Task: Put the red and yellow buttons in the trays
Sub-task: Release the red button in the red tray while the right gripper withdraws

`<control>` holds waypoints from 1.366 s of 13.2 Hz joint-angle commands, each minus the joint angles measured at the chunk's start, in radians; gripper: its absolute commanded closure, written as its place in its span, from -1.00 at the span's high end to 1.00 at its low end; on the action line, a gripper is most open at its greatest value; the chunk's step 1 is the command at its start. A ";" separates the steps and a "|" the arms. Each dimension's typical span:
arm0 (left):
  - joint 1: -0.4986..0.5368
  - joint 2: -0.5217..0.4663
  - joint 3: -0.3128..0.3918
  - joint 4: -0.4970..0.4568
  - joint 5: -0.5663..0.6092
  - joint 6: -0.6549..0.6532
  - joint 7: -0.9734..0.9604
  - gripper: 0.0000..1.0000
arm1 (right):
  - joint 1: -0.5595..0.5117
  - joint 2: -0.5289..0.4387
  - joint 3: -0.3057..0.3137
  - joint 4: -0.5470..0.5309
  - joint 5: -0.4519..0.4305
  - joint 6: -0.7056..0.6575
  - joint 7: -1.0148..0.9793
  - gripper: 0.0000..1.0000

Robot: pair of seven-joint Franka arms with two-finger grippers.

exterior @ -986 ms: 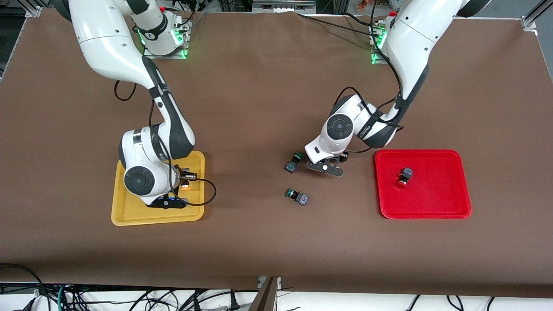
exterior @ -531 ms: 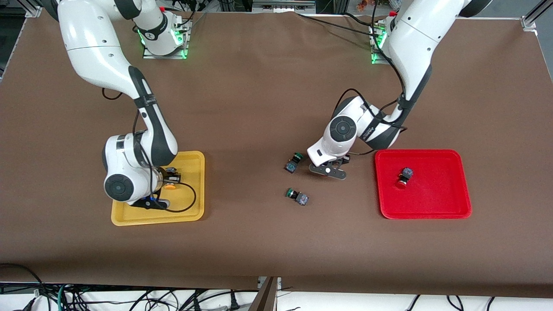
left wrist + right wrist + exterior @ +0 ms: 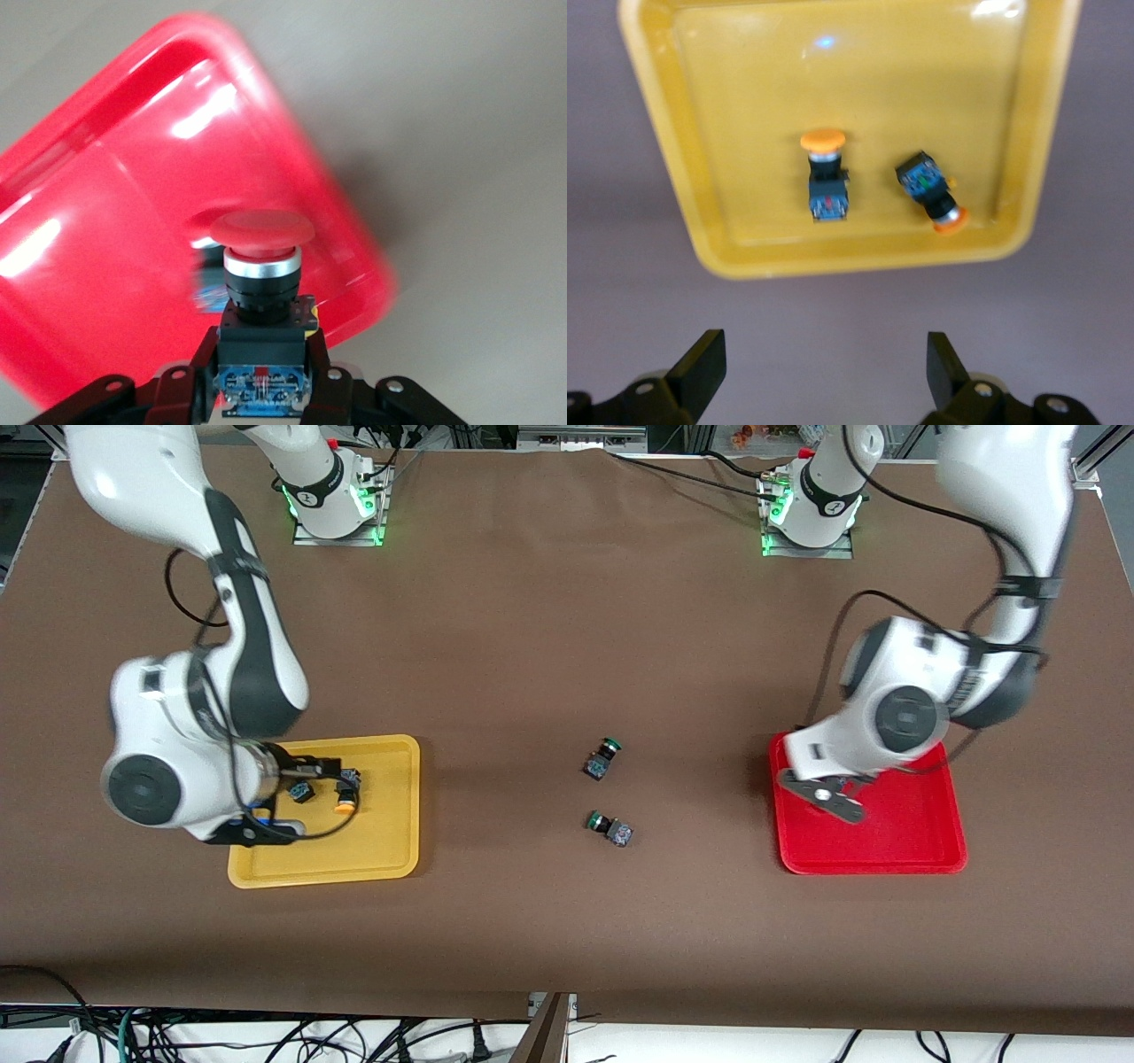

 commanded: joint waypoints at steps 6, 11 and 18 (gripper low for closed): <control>0.203 0.141 -0.012 -0.015 0.089 0.184 0.404 0.99 | -0.022 -0.299 -0.012 0.006 -0.015 -0.225 -0.104 1.00; 0.200 -0.005 -0.029 -0.006 0.064 0.048 0.391 1.00 | -0.100 -0.558 0.037 -0.161 -0.077 -0.202 -0.117 1.00; 0.193 -0.125 -0.144 0.380 -0.071 -0.497 0.100 1.00 | -0.128 -0.686 0.082 -0.348 -0.074 -0.162 -0.100 1.00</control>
